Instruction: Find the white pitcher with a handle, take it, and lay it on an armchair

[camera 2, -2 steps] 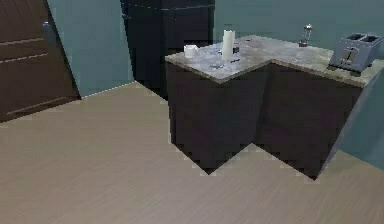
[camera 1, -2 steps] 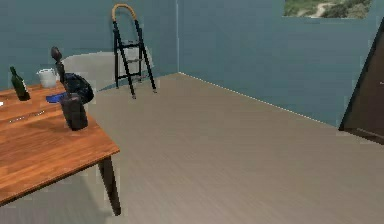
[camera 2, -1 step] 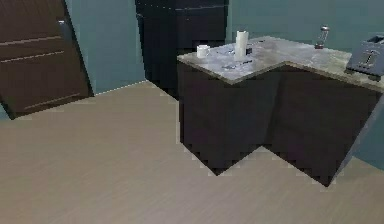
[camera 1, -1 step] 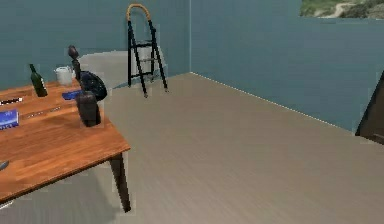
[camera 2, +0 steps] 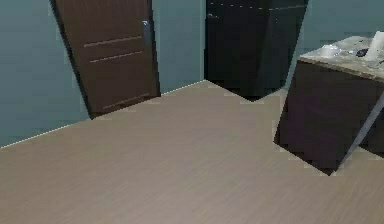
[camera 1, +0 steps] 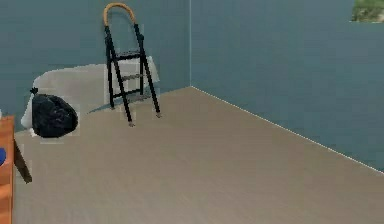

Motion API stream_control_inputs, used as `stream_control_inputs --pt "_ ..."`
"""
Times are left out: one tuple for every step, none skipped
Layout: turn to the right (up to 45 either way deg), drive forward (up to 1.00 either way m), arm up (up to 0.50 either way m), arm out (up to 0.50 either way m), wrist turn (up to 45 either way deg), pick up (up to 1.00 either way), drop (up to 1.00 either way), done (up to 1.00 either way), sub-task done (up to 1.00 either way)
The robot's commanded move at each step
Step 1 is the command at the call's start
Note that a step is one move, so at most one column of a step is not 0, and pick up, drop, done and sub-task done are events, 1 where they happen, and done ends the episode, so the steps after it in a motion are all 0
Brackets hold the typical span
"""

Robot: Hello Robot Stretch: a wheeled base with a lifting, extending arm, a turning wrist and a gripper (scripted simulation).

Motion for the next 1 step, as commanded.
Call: stream_control_inputs --pt "0.0 0.2 0.0 0.0 0.0 0.0 0.0 0.0 0.0"
